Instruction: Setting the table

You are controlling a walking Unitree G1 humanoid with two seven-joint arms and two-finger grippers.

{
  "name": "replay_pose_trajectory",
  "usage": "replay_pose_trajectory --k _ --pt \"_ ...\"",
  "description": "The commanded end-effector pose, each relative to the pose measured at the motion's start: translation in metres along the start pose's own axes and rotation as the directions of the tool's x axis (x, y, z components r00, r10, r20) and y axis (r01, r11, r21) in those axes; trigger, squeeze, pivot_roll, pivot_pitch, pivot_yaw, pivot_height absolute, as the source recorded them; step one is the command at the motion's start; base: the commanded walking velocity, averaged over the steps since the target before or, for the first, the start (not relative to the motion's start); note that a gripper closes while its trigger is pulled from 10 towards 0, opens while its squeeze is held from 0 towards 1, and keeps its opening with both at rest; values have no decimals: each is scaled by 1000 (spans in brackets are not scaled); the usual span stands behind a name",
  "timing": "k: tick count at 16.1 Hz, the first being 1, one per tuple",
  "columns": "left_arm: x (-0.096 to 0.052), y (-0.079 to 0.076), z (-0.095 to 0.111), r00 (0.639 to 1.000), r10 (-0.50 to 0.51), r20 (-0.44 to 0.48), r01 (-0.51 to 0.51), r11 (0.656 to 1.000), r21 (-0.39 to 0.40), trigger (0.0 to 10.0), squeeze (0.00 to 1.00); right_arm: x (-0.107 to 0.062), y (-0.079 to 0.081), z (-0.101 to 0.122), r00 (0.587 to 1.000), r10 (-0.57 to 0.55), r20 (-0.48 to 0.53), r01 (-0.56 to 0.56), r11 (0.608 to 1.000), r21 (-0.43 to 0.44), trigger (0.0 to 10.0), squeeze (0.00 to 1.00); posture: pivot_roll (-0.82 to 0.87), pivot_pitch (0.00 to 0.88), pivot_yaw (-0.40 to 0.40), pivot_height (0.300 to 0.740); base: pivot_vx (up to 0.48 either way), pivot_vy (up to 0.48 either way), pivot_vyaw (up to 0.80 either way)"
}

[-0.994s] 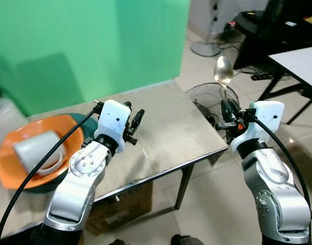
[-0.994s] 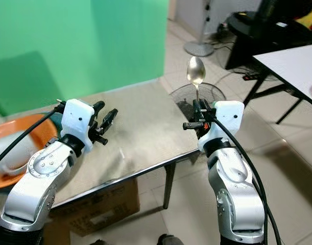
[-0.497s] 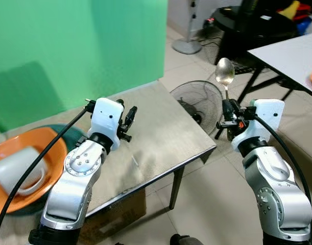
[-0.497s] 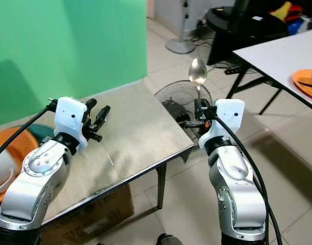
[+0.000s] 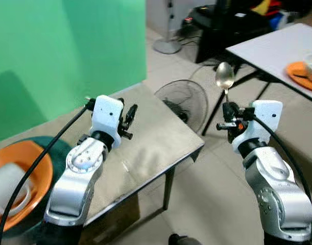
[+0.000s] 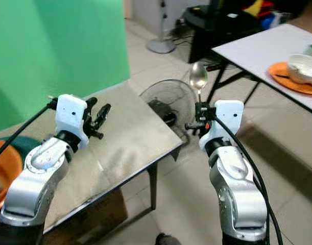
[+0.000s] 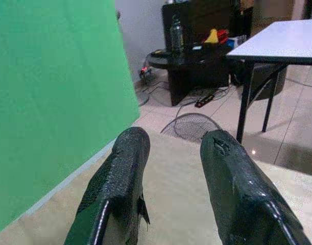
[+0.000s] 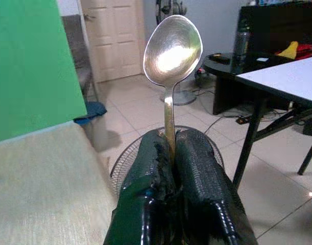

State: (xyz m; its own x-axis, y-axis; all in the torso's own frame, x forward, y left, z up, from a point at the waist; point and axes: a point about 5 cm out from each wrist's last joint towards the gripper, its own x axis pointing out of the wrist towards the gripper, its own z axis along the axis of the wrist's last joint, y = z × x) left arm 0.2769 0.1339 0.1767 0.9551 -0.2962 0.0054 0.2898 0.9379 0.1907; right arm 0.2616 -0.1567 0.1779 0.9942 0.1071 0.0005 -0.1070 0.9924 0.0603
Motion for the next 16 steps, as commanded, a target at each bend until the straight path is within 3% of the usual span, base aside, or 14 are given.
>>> replay_pose_trajectory --k 1,11,16 --pt "1 0 0 1000 6 0 -6 1000 -2 10000 0 -1 -3 7 1000 -17 21 17 1000 -10 10000 0 66 0 21 740 0 -274 -800" --pt "3 -1 0 1000 -9 -1 9 1000 0 10000 0 -3 -4 6 999 -37 7 38 999 -11 10000 0 47 0 36 740 0 -273 -800" --pt "4 0 -2 1000 -16 -6 16 1000 -10 10000 0 -4 -5 7 998 -59 1 59 998 -26 10000 0 38 0 44 740 0 0 -800"
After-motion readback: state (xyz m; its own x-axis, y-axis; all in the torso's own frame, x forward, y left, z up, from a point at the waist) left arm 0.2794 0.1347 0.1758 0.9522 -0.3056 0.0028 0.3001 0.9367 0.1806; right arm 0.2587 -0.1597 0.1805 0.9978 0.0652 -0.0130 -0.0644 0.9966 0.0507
